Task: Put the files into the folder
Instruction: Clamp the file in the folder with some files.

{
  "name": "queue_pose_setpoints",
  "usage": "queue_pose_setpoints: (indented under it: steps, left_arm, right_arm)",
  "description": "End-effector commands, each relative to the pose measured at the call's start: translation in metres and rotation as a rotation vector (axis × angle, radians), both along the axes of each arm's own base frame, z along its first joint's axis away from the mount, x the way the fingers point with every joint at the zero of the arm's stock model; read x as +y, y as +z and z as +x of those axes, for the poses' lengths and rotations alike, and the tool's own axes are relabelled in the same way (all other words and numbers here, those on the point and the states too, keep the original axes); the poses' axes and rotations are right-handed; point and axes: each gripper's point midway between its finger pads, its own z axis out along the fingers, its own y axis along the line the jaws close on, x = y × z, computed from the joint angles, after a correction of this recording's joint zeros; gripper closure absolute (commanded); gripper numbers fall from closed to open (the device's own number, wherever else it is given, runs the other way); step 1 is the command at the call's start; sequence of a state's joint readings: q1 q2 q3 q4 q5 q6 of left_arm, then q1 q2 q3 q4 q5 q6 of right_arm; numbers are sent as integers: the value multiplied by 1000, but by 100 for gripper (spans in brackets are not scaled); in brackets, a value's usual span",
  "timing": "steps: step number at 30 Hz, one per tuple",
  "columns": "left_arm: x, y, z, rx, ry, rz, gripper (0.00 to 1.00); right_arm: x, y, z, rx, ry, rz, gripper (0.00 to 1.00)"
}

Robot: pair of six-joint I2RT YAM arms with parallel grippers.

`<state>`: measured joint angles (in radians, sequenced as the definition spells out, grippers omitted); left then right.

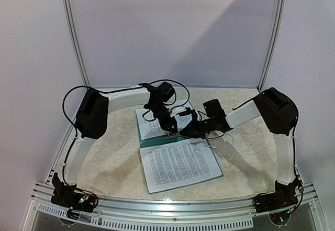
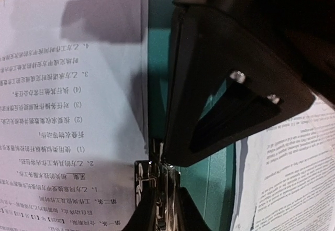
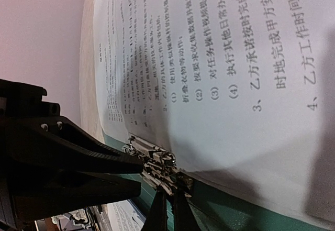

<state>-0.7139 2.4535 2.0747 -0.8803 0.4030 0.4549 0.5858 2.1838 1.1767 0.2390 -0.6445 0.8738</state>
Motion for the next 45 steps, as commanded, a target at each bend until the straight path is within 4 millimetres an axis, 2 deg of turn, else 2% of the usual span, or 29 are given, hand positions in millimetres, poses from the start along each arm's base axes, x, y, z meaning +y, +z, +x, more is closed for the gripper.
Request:
queue_pose_setpoints:
  steps: [1, 7, 11, 14, 21, 25, 33, 40, 45]
  left_arm:
    - [-2, -7, -13, 8, -5, 47, 85]
    - [4, -33, -10, -7, 14, 135, 87]
    - [11, -46, -15, 6, 17, 185, 92]
    - [14, -55, -20, 34, 20, 204, 99]
    - [19, -71, -34, 95, 15, 242, 100]
    - [20, -71, -33, 92, 30, 252, 100]
    - [24, -71, -35, 128, 50, 257, 100]
    - [25, -71, -32, 189, 104, 229, 100]
    - [29, -86, -44, 247, 103, 250, 100]
  right_arm:
    - [-74, -124, -63, 306, -83, -409, 100]
    - [-73, -122, -62, 301, -86, -398, 100]
    - [-71, -120, -60, 296, -87, -388, 100]
    - [-71, -120, -60, 295, -88, -385, 100]
    - [-64, -114, -57, 282, -101, -331, 100]
    - [-57, -101, -48, 262, -117, -290, 98]
    - [-37, -53, -22, 185, -144, -182, 94]
    - [-31, -33, -17, 185, -187, -111, 89]
    - [-27, -14, -11, 160, -196, -76, 88]
